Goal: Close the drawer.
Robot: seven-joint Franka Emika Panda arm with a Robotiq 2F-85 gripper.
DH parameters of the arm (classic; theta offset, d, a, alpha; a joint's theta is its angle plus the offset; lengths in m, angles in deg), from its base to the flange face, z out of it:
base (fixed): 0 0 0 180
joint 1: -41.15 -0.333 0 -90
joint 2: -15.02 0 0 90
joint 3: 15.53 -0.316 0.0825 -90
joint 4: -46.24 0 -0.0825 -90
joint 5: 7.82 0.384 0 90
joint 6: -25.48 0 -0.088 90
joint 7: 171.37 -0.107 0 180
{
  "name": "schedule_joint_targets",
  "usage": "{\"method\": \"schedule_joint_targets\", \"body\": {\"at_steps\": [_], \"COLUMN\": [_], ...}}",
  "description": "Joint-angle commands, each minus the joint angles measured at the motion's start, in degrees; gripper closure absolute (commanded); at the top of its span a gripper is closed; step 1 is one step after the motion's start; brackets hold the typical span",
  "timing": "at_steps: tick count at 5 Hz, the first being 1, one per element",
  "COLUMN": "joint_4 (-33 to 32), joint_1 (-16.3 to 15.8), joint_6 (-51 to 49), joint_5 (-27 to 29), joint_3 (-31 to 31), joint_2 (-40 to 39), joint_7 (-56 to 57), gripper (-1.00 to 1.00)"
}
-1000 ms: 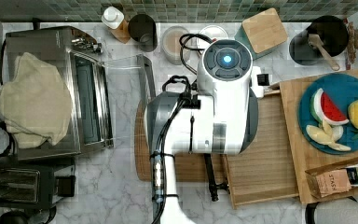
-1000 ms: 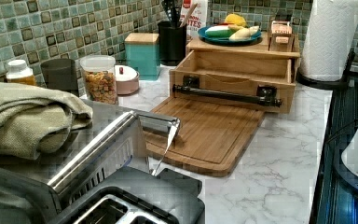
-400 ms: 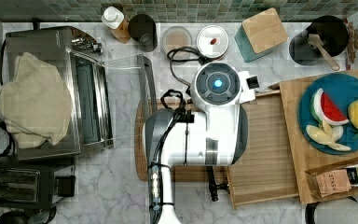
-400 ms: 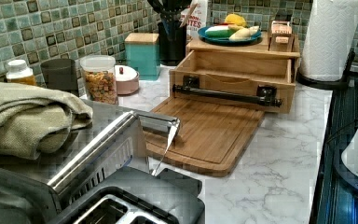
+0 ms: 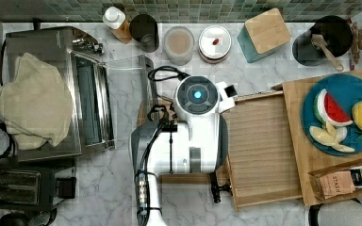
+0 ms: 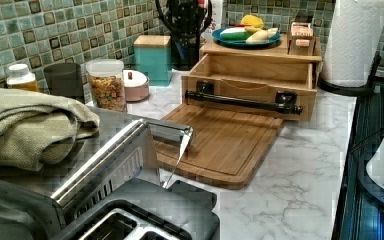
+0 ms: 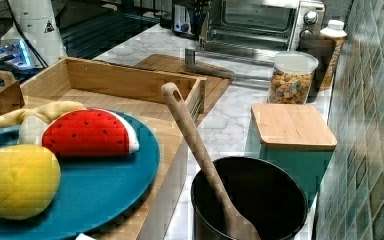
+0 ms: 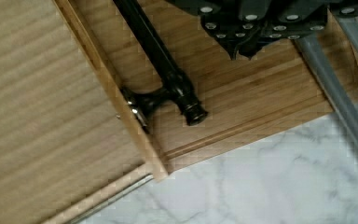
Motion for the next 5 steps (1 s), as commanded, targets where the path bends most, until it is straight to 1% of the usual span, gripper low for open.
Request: {"method": "schedule_joint_targets", "body": {"at_steps": [1, 2, 3, 4, 5], "joint_4": [-6.90, -9.71, -10.48, -11.91, -13.67], "joint_1": [-0.93, -3.22, -0.82, -1.01, -0.75], "joint_6": [5.76, 9.59, 9.22, 9.71, 11.60], "joint_5": [0.85, -0.73, 0.13, -2.24, -2.28], "joint_3": [-0.55, 1.72, -0.14, -0.25, 0.02], "joint_2": [1.18, 0.48, -0.26, -0.90, -1.80], "joint_7": [16.71, 16.55, 17.96, 15.76, 15.81], "gripper": [1.00, 1.00, 1.00, 1.00, 1.00]}}
